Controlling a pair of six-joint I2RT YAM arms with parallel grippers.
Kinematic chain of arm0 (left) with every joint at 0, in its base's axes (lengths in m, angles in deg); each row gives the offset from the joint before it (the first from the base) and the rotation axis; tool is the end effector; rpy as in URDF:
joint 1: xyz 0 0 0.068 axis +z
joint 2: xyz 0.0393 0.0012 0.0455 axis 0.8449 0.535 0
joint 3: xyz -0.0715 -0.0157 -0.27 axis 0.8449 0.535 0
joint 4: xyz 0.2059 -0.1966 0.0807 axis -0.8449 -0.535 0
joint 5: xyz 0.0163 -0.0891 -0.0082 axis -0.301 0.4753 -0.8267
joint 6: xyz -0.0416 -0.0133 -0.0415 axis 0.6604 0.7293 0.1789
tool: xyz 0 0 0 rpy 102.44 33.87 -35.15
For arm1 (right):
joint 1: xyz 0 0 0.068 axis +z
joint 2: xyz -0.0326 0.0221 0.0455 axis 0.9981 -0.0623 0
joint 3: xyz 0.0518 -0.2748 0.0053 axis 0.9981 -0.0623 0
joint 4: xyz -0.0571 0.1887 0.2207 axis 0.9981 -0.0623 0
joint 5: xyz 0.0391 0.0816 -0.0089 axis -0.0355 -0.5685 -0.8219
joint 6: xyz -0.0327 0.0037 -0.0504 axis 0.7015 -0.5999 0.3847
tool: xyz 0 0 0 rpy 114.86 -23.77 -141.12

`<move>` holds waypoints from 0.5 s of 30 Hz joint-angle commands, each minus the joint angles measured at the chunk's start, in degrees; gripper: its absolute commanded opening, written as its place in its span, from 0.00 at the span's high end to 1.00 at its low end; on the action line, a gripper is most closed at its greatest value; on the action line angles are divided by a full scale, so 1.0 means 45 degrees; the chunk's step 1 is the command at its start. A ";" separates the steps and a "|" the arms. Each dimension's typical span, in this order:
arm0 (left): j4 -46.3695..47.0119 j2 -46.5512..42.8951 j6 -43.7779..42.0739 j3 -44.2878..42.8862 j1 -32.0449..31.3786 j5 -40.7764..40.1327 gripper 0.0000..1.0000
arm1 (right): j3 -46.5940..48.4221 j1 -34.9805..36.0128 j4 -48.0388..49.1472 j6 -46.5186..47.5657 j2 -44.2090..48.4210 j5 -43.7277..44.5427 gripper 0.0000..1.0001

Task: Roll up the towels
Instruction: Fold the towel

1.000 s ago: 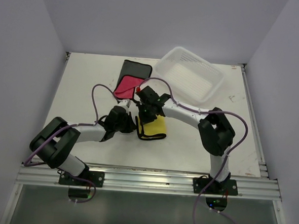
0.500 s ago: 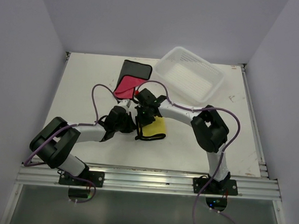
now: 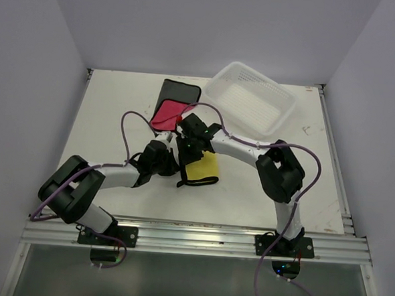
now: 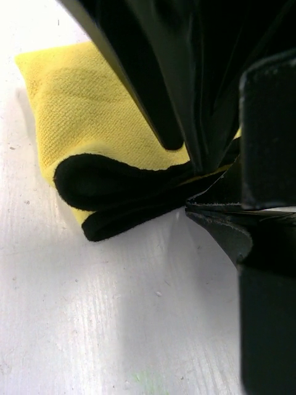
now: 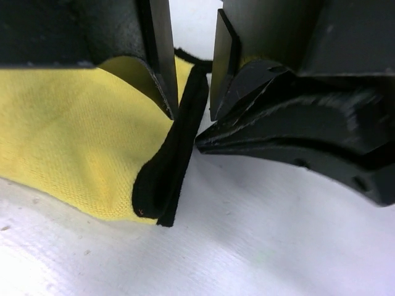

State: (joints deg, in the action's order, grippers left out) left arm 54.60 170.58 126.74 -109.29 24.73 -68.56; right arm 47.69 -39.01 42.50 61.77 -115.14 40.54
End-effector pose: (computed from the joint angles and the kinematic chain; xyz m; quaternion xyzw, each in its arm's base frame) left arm 0.2452 -0.1615 0.1027 -0.0330 0.9089 -0.2607 0.3238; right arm 0.3170 0.3529 0.1685 -0.1860 0.9454 0.2048 0.1723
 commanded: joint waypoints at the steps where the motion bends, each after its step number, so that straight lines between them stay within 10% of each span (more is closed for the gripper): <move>1: -0.0358 -0.0486 -0.0040 -0.0100 -0.0085 -0.0487 1.00 | 0.0096 -0.0341 -0.0131 0.0210 0.1966 0.0301 0.68; 6: -0.0847 -0.0994 -0.0118 -0.0158 -0.0085 -0.0585 1.00 | -0.1348 -0.1473 0.0316 0.0093 0.3120 0.0263 0.66; 15: -0.2858 -0.2303 -0.0645 -0.1251 -0.0085 -0.1639 1.00 | -0.2289 -0.3233 0.0884 0.0736 0.3690 0.0321 0.98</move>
State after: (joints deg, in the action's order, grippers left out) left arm 44.44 162.58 126.06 -111.17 24.58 -72.85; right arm 37.14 -53.74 44.14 62.95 -99.47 41.37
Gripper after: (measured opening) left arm 0.005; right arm 0.031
